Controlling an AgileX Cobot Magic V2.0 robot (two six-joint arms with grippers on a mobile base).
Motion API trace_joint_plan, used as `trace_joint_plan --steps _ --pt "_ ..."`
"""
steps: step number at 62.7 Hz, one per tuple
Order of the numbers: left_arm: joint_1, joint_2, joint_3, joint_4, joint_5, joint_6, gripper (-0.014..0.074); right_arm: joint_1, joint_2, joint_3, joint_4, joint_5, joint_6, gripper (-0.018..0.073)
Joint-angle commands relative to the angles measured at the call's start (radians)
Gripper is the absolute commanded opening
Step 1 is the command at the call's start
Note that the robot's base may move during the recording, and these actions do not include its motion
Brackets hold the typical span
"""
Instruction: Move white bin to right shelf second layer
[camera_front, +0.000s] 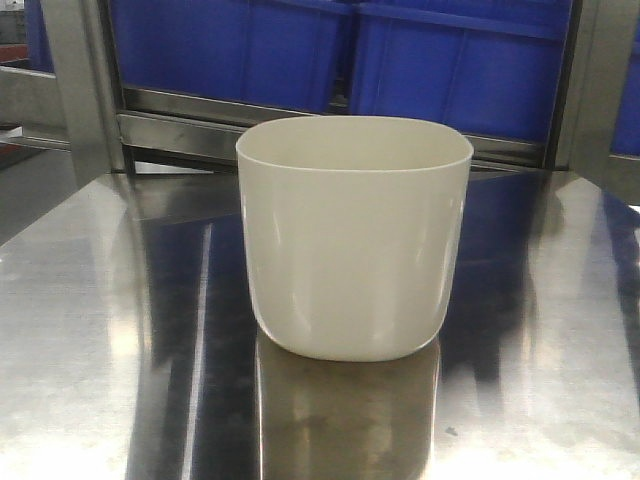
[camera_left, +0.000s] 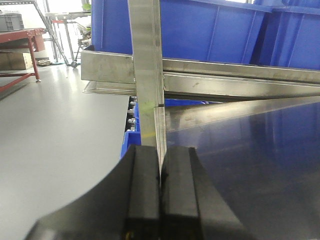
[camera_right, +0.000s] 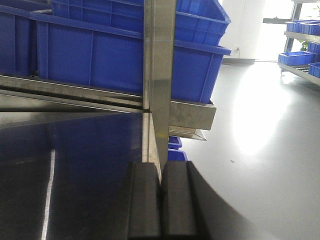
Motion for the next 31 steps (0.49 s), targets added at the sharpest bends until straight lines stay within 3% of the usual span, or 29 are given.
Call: trace_joint_plan --steps 1,24,31 --pt "-0.003 -0.014 0.037 -0.006 -0.085 -0.003 0.0085 -0.004 -0.014 -0.017 0.003 -0.103 -0.007 0.0048" --pt "-0.003 -0.014 0.037 -0.006 -0.085 -0.003 0.0085 -0.004 -0.014 -0.017 0.007 -0.280 -0.005 0.0048" --pt "-0.003 -0.014 0.037 -0.006 -0.085 -0.003 0.0085 -0.002 -0.002 -0.044 0.026 -0.315 0.113 0.0048"
